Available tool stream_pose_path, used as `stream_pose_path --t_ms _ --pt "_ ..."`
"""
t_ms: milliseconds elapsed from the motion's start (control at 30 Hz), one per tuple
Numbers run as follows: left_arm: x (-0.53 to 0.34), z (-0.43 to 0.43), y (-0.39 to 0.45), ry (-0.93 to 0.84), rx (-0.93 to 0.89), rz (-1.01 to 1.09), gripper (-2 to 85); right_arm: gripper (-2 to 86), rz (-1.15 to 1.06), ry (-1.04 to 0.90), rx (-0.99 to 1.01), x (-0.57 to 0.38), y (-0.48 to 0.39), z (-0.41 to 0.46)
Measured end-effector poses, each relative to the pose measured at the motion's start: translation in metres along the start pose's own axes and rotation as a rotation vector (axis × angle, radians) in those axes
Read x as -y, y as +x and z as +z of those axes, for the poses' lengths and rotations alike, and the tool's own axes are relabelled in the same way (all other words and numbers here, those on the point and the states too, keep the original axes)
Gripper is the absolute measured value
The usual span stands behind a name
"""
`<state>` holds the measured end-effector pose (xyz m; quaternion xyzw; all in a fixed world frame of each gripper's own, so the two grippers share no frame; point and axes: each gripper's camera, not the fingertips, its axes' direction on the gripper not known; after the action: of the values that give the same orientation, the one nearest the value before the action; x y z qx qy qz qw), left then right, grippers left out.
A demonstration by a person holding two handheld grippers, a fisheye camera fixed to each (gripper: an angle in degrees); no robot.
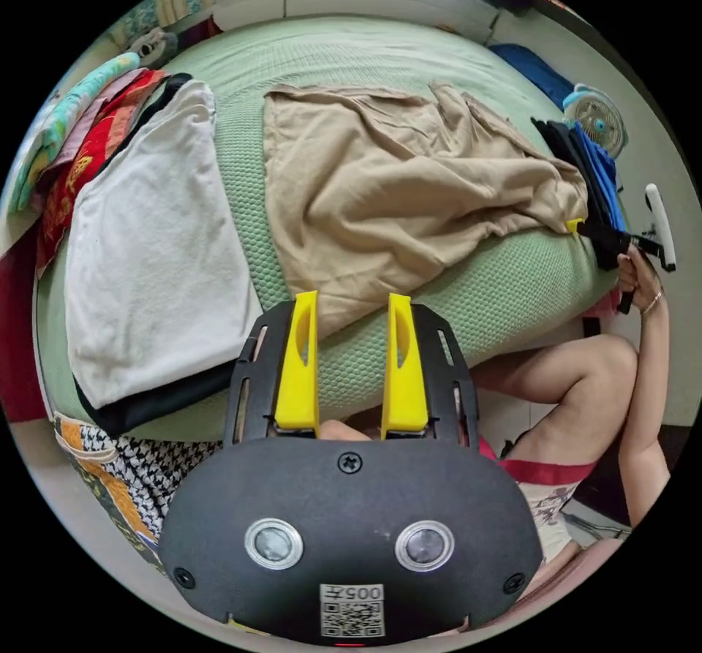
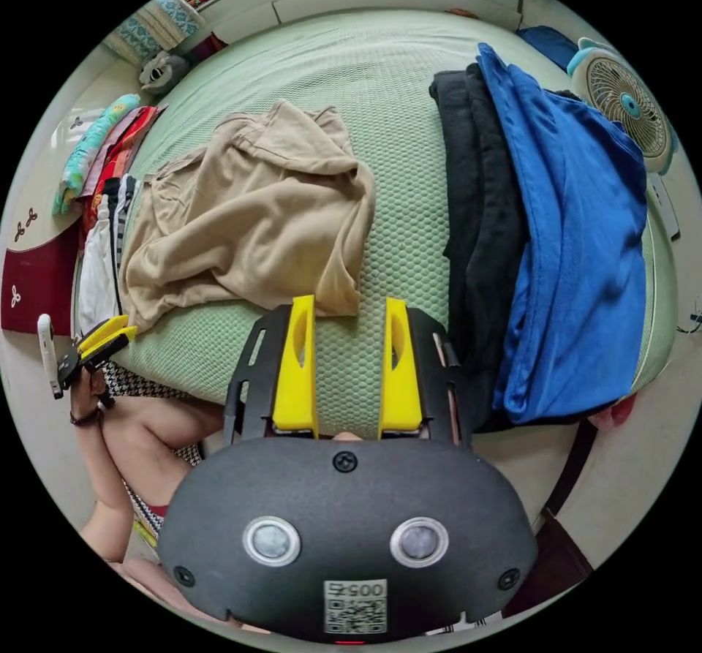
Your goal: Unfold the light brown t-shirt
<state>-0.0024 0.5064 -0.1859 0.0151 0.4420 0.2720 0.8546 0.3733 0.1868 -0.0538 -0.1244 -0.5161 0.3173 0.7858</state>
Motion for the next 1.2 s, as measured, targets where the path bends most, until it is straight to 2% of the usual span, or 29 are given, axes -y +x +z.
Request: stream_pose_path --t_ms 67,167,233,367,533,733,833,900,967,1100,1200 --pt "0.008 0.016 0.014 -0.054 0.103 0.04 12.0 8.1 -0.024 0.035 -0.006 -0.003 -0.002 -0.003" --pt "0.016 0.024 0.026 -0.067 0.144 0.06 9.6 1.8 -0.043 0.078 0.086 -0.012 -0.005 -0.011" --pt "0.017 0.023 0.03 -0.05 0.138 0.055 7.8 -0.4 0.005 0.088 0.063 -0.018 -0.006 -0.011" --pt "0.018 0.002 0.039 -0.085 0.199 0.12 6.0 -1.1 -0.017 0.065 0.081 -0.042 -0.017 -0.033" --pt "-0.001 -0.042 0.043 -0.101 0.166 0.207 5.9 -1.2 -0.106 0.058 0.031 -0.081 -0.022 -0.07" --pt "-0.015 -0.02 0.039 -0.243 0.163 0.236 5.6 0.2 -0.081 -0.126 0.01 -0.109 -0.015 -0.022" --pt "-0.019 -0.039 0.024 -0.209 0.255 0.168 3.0 3.7 -0.115 -0.144 -0.105 -0.122 -0.023 -0.016" --pt "-0.019 -0.059 0.012 -0.148 0.277 0.132 2.7 6.5 -0.142 -0.07 -0.142 -0.126 -0.034 -0.036" --pt "-0.013 -0.085 -0.007 -0.022 0.192 0.054 3.9 8.9 -0.18 0.039 -0.139 -0.124 -0.049 -0.055" --pt "0.011 -0.094 -0.031 0.109 0.121 -0.089 5.9 11.5 -0.309 0.255 -0.115 -0.102 -0.108 -0.068" --pt "0.033 -0.081 -0.044 0.137 0.061 -0.174 6.8 12.0 -0.338 0.273 -0.12 -0.072 -0.147 -0.041"
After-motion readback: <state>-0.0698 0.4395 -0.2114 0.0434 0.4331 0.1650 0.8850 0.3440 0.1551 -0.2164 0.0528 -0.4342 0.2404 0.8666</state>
